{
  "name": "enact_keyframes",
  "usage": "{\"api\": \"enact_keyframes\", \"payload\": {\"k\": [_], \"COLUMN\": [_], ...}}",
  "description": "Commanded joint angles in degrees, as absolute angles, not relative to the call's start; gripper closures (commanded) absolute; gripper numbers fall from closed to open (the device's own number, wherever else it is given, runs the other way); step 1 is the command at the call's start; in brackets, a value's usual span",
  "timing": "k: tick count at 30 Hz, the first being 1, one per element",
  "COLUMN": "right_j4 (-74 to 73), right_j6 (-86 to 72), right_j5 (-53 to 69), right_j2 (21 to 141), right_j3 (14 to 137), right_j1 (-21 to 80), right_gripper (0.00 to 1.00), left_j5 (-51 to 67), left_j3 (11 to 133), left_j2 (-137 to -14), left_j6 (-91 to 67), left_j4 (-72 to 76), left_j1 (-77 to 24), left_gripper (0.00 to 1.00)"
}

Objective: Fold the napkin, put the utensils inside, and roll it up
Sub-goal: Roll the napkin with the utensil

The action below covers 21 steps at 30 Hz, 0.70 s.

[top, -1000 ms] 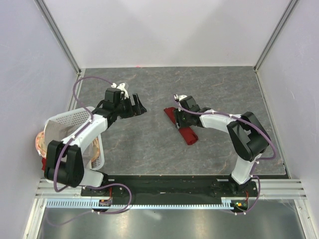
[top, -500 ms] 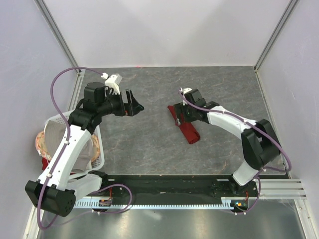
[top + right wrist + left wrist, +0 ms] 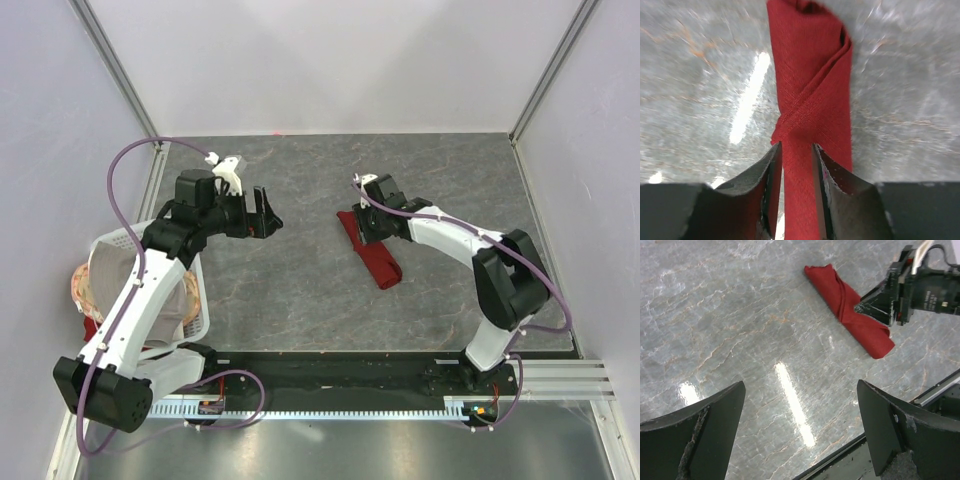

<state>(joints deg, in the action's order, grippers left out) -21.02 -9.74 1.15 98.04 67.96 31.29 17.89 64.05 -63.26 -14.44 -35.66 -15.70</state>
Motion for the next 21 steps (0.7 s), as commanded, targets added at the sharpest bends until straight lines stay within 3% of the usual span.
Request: {"api": "enact_keyframes", "payload": {"k": [1, 15, 21], "right_j4": [-19.7, -17.84, -19.42], "right_j6": [-10.63, -11.95, -10.9], "right_j5": [3.34, 4.39, 6.76], "right_j2": [100.63, 104.68, 99.59], "right_j3": [66.81, 65.3, 66.62], "right_j1": [31.29, 31.29, 31.2], "right_gripper": [0.63, 0.64, 0.51], "left_j5": [16.35, 16.43, 16.35], "left_j3": [62.41, 60.73, 60.64], "left_j2": [-62.75, -63.02, -62.4], "left_j6": [-11.51, -11.42, -12.48], "left_j4": [-33.31, -32.52, -31.99], "left_j1": [-15.21, -14.5, -13.71], "left_gripper": [0.0, 0.0, 0.0]}}
